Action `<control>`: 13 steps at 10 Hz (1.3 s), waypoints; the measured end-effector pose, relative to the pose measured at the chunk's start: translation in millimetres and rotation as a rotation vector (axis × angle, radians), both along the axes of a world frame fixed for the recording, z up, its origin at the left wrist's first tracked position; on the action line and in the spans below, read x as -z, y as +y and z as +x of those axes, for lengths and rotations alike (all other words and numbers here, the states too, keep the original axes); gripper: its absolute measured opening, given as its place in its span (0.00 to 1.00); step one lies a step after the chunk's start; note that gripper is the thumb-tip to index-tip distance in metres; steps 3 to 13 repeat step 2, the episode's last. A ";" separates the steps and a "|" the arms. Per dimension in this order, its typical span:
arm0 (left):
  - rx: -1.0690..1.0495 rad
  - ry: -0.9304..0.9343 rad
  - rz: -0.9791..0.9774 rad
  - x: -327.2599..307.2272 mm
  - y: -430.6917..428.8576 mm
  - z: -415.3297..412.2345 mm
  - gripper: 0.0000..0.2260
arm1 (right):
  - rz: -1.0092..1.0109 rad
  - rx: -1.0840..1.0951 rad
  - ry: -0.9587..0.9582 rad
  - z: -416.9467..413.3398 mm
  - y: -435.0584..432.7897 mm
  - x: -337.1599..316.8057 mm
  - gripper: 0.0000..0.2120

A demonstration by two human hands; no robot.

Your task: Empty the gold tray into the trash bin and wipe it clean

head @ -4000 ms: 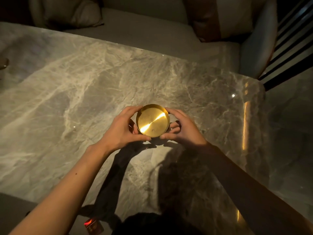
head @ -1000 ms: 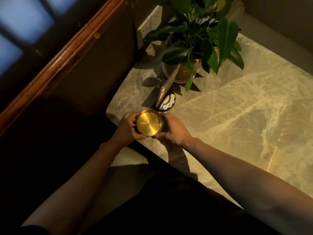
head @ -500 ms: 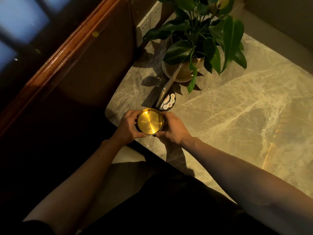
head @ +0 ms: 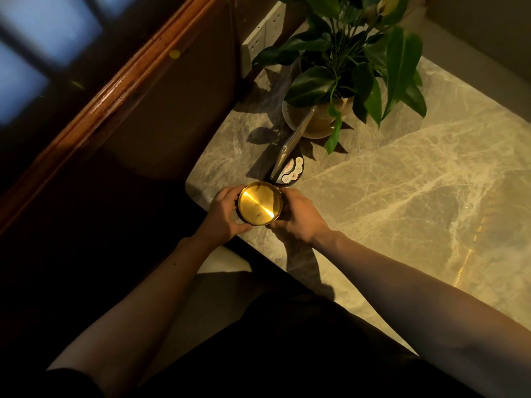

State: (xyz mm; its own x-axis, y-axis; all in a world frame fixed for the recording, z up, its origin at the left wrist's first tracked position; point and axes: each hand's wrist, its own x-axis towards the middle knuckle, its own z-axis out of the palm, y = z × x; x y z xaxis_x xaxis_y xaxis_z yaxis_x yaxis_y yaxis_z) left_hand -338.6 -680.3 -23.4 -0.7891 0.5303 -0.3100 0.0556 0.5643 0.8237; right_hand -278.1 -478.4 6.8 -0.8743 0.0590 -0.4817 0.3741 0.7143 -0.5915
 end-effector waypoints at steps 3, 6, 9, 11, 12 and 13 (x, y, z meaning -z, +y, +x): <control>-0.016 0.191 0.071 -13.1 -0.5 9.3 0.35 | 0.054 -0.089 0.035 12.4 11.8 -9.4 0.34; -0.016 0.191 0.071 -13.1 -0.5 9.3 0.35 | 0.054 -0.089 0.035 12.4 11.8 -9.4 0.34; -0.016 0.191 0.071 -13.1 -0.5 9.3 0.35 | 0.054 -0.089 0.035 12.4 11.8 -9.4 0.34; -0.016 0.191 0.071 -13.1 -0.5 9.3 0.35 | 0.054 -0.089 0.035 12.4 11.8 -9.4 0.34; -0.016 0.191 0.071 -13.1 -0.5 9.3 0.35 | 0.054 -0.089 0.035 12.4 11.8 -9.4 0.34; -0.016 0.191 0.071 -13.1 -0.5 9.3 0.35 | 0.054 -0.089 0.035 12.4 11.8 -9.4 0.34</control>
